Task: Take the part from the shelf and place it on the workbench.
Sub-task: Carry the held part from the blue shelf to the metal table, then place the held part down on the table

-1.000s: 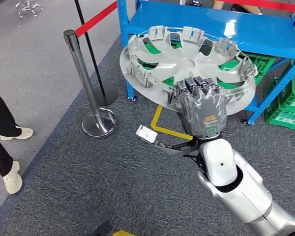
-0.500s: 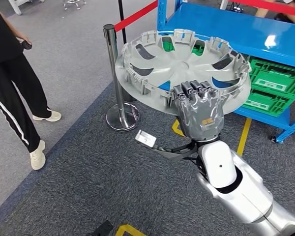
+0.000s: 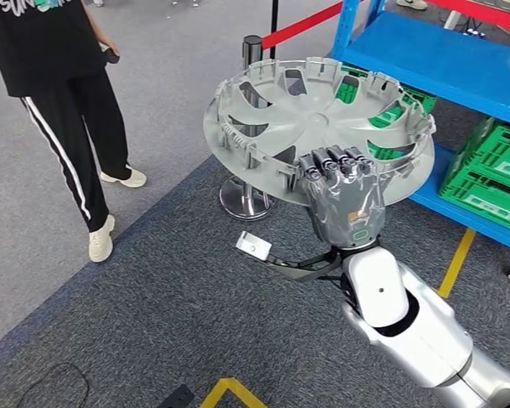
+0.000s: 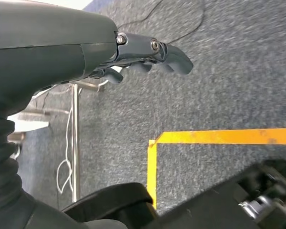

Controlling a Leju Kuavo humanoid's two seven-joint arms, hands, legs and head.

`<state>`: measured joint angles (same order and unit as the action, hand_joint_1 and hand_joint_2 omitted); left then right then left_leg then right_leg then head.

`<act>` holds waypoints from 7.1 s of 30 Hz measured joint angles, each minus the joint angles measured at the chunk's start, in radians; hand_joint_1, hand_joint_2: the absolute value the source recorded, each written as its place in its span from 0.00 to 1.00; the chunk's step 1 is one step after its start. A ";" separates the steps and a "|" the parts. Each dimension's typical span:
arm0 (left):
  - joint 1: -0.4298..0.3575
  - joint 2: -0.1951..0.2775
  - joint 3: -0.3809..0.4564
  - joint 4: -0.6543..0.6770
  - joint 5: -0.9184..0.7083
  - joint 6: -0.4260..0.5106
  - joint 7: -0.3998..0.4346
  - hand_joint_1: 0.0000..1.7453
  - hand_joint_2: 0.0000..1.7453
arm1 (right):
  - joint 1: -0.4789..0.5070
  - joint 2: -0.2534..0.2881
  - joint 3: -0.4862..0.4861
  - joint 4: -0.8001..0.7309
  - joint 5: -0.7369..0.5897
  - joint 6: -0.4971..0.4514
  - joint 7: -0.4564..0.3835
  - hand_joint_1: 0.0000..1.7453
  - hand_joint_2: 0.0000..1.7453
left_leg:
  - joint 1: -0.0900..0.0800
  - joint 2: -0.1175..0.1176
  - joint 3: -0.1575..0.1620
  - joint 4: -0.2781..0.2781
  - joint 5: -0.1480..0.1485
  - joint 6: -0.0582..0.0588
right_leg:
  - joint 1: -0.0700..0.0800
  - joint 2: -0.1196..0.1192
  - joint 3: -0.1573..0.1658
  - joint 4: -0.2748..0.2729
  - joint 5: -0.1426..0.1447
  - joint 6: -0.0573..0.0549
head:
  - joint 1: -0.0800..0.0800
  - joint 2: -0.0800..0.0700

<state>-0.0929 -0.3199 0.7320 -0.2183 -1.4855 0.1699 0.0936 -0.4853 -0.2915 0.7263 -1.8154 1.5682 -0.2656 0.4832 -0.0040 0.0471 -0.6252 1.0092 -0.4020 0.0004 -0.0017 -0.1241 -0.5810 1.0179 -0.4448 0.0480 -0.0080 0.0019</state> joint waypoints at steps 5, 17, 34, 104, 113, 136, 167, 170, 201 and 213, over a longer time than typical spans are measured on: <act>0.002 0.000 0.000 0.000 0.000 -0.001 0.001 0.00 1.00 | 0.010 -0.006 0.000 -0.001 0.000 -0.005 -0.002 1.00 1.00 | 0.001 -0.061 -0.003 -0.002 0.008 0.029 | -0.006 0.110 -0.100 0.216 -0.113 0.008 | 0.005 0.000; 0.001 0.001 0.000 0.000 0.000 -0.002 0.001 0.00 1.00 | 0.016 -0.012 0.000 -0.002 0.000 -0.009 -0.018 1.00 1.00 | 0.004 -0.170 -0.034 0.017 0.014 -0.005 | -0.010 0.168 -0.009 0.006 0.007 -0.020 | 0.002 0.000; 0.005 0.000 -0.005 0.000 0.000 -0.028 0.013 0.00 1.00 | 0.051 -0.031 -0.020 -0.010 0.000 -0.028 -0.048 1.00 1.00 | -0.003 -0.043 -0.002 -0.005 0.007 0.029 | -0.005 0.077 -0.050 0.103 -0.060 0.013 | 0.001 0.000; -0.007 -0.002 0.050 0.001 0.001 -0.059 0.056 0.00 1.00 | -0.083 0.288 0.042 0.284 0.000 -0.022 -0.190 1.00 1.00 | 0.015 -0.164 -0.022 0.021 -0.004 0.013 | 0.004 0.216 -0.061 0.042 0.017 -0.031 | 0.013 0.000; -0.013 0.002 0.052 0.001 0.001 -0.058 0.057 0.00 1.00 | -0.081 0.289 0.038 0.285 0.001 -0.025 -0.192 1.00 1.00 | 0.015 -0.063 -0.125 0.229 -0.119 -0.034 | -0.001 0.119 -0.020 -0.018 0.025 -0.037 | 0.003 0.000; -0.008 0.000 0.056 0.001 0.001 -0.072 0.062 0.00 1.00 | -0.071 0.315 0.023 0.369 0.000 -0.064 -0.289 1.00 1.00 | 0.021 -0.171 -0.019 0.007 0.001 -0.003 | -0.010 0.218 -0.034 0.016 0.007 -0.005 | 0.012 0.000; -0.011 -0.001 0.081 0.001 0.001 -0.071 0.070 0.00 1.00 | -0.052 0.350 0.005 0.444 0.000 -0.101 -0.321 1.00 1.00 | 0.014 -0.160 -0.010 0.009 -0.008 0.001 | -0.017 0.225 -0.023 0.026 -0.006 -0.001 | 0.007 0.000; -0.012 -0.001 0.081 0.001 0.001 -0.071 0.070 0.00 1.00 | -0.052 0.351 0.004 0.444 0.000 -0.102 -0.322 1.00 1.00 | 0.017 -0.166 -0.014 0.009 -0.006 -0.002 | -0.016 0.220 -0.023 0.019 -0.009 -0.001 | 0.007 0.000; -0.004 -0.001 0.101 0.002 0.002 -0.060 0.081 0.00 1.00 | 0.008 0.380 -0.042 0.571 0.000 -0.112 -0.406 1.00 1.00 | 0.011 -0.059 -0.005 0.000 -0.007 -0.001 | 0.001 0.121 -0.017 -0.013 0.011 -0.006 | -0.007 0.000; -0.004 -0.001 0.132 0.002 0.009 -0.031 0.082 0.00 1.00 | 0.071 0.342 -0.236 0.677 0.000 -0.121 -0.381 1.00 1.00 | 0.012 -0.059 -0.005 0.000 -0.003 -0.004 | 0.002 0.121 -0.019 -0.009 0.012 -0.005 | -0.007 0.000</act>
<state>-0.0967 -0.3208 0.8638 -0.2165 -1.4768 0.1393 0.1760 -0.4143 0.0505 0.4902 -1.1386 1.5682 -0.3865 0.1023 0.0077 -0.0118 -0.6305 1.0092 -0.4050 -0.0033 0.0006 -0.0028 -0.5998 1.0090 -0.4324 0.0432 -0.0152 0.0019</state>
